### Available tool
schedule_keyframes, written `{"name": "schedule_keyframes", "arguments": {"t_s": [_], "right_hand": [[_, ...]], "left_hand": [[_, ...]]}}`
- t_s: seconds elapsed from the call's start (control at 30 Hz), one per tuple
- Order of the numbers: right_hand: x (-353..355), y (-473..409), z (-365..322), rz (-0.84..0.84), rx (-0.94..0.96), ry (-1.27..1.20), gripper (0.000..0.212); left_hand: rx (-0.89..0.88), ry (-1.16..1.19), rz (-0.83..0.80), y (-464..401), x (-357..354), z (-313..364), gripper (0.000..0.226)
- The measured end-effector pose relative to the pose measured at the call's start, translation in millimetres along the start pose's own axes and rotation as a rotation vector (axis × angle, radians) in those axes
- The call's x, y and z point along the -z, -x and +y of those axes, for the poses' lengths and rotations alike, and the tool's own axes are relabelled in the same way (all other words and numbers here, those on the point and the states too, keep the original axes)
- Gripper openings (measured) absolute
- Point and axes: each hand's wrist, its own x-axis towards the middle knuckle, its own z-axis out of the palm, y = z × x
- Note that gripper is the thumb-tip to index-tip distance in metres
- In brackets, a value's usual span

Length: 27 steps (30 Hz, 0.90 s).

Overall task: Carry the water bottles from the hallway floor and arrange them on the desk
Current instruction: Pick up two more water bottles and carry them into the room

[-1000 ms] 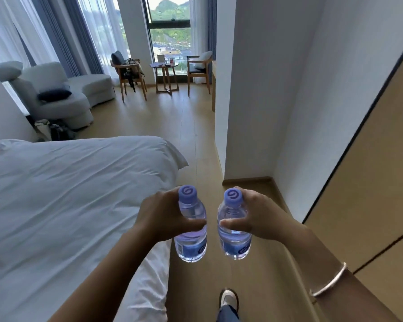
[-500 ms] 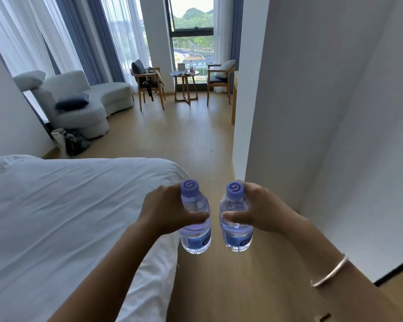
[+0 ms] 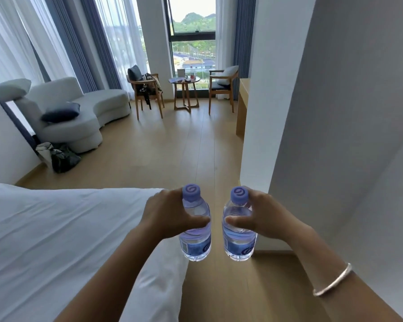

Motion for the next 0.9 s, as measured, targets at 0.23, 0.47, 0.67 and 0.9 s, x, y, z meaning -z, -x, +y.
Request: {"name": "schedule_keyframes", "arguments": {"t_s": [0.23, 0.47, 0.67, 0.9], "right_hand": [[12.3, -148.1, 39.3, 0.089, -0.065, 0.013, 0.034], [27.0, -263.7, 84.5, 0.096, -0.081, 0.011, 0.032], [43.2, -369.7, 141.8, 0.073, -0.055, 0.005, 0.031], [81.4, -506.4, 216.9, 0.103, -0.025, -0.051, 0.028]], "left_hand": [[-0.019, 0.002, -0.001, -159.1, 9.2, -55.2, 0.067], [-0.014, 0.028, -0.047, -279.7, -5.3, -90.6, 0.053], [0.019, 0.029, -0.036, -394.3, -27.8, -113.2, 0.047], [0.069, 0.003, -0.018, -551.9, -53.3, -126.2, 0.04]]}}
